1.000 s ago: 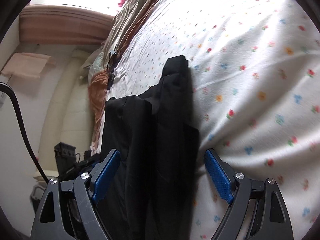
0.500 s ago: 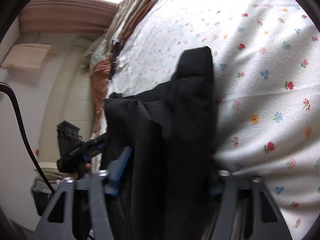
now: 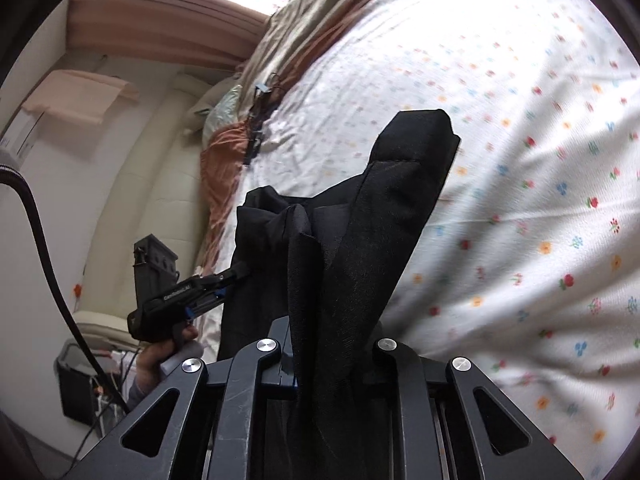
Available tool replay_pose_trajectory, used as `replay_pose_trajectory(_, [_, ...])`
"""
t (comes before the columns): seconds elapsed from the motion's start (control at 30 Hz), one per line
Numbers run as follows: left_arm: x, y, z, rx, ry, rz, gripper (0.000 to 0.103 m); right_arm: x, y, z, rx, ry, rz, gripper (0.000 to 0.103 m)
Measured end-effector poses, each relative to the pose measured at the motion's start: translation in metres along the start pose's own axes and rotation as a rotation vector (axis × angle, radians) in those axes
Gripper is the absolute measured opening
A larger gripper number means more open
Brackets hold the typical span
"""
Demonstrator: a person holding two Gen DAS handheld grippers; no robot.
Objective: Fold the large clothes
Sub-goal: 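Grasp the folded jacket bundle with both tools, then lift the held jacket with both tools and carry it toward the sofa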
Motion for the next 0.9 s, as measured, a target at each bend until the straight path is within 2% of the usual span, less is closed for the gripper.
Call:
replay_pose_trajectory(0.2, [0.003,-0.004,-0.047,-0.079,-0.037,0.001,0.028,0.047,-0.004,0.000,-0.007,0.037,-0.068,0.018])
replay_pose_trajectory(0.47, [0.026,-0.013,-0.114,-0.186,-0.083,-0.046,0.022,0.124,-0.011,0.010,0.003,0.099,-0.191,0.018])
replay_pose_trajectory(0.67, [0.058,-0.022,-0.181,-0.307,-0.117,-0.118,0.021,0.190,-0.019,0.030,0.029,0.152,-0.290,0.018])
replay_pose_trajectory(0.9, [0.110,-0.023,-0.249,-0.423,-0.098,-0.160,0.019,0.260,-0.034,0.072,0.082,0.236,-0.383,0.018])
Point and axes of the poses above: each gripper's, at about its wrist camera, not at the fingertips, and z roughly the way its jaws point, x to its left, y to its top, the point moved 7 cm from there along z, roughly the way its jaws point, and after that the axes turned 15 degrees about y, right-handed, at the moved point
